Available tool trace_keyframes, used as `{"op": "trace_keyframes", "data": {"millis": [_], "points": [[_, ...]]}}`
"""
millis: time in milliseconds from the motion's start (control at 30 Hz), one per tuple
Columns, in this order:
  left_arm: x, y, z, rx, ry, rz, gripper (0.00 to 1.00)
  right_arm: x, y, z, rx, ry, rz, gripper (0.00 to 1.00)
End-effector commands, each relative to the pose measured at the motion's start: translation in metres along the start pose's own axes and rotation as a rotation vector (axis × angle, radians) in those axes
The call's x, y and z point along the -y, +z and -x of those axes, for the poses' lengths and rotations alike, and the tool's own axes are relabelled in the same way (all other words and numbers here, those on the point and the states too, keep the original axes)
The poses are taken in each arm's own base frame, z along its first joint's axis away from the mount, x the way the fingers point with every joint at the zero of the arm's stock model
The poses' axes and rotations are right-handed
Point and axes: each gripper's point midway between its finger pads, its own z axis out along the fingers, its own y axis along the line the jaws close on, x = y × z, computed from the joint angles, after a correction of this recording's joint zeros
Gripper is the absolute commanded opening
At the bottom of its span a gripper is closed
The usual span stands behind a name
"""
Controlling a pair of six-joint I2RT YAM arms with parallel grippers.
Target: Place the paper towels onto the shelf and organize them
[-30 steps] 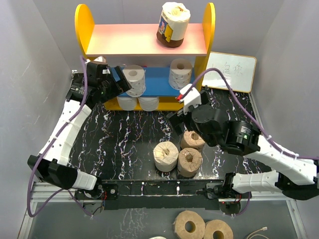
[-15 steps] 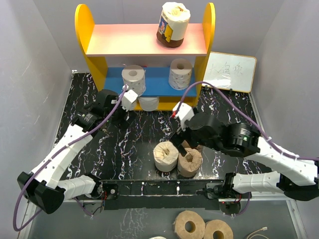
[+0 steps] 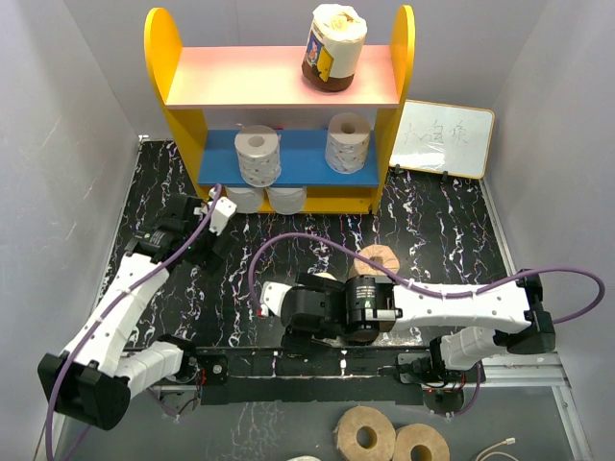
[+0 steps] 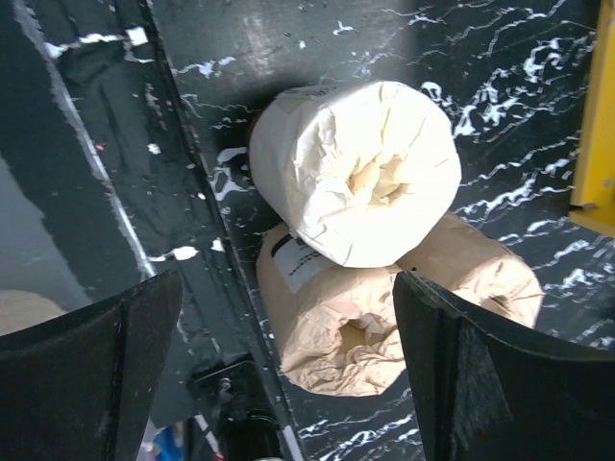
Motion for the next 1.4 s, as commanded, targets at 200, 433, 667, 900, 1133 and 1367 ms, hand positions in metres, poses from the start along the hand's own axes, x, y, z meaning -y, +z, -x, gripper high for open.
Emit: {"op": "trace_keyframes", "data": {"millis": [200,433,667,900,1133,1367], "points": [[-0.007,0.006,-0.036,-0.057,-0.034,0.075,0.99,0.018,0.019,0.007,0.03,-0.085,-0.157,0.85],[-0.001,0.011,-0.034,-0.049,-0.058,0.045,0.99,0.016,0.039,0.006,-0.014,-0.114,-0.197,0.8],[-0.001,0.015,-0.042,-0.064,-0.057,0.062,0.99,0.011,0.059,-0.007,-0.093,-0.143,-0.219,0.77],[0.0,0.017,-0.049,-0.076,-0.054,0.068,0.99,0.01,0.069,-0.012,-0.111,-0.158,-0.228,0.69],[0.001,0.02,-0.053,-0.086,-0.055,0.068,0.99,0.012,0.075,-0.02,-0.119,-0.17,-0.246,0.69],[0.001,0.023,-0.055,-0.091,-0.061,0.076,0.99,0.009,0.083,-0.027,-0.139,-0.189,-0.238,0.68]]}}
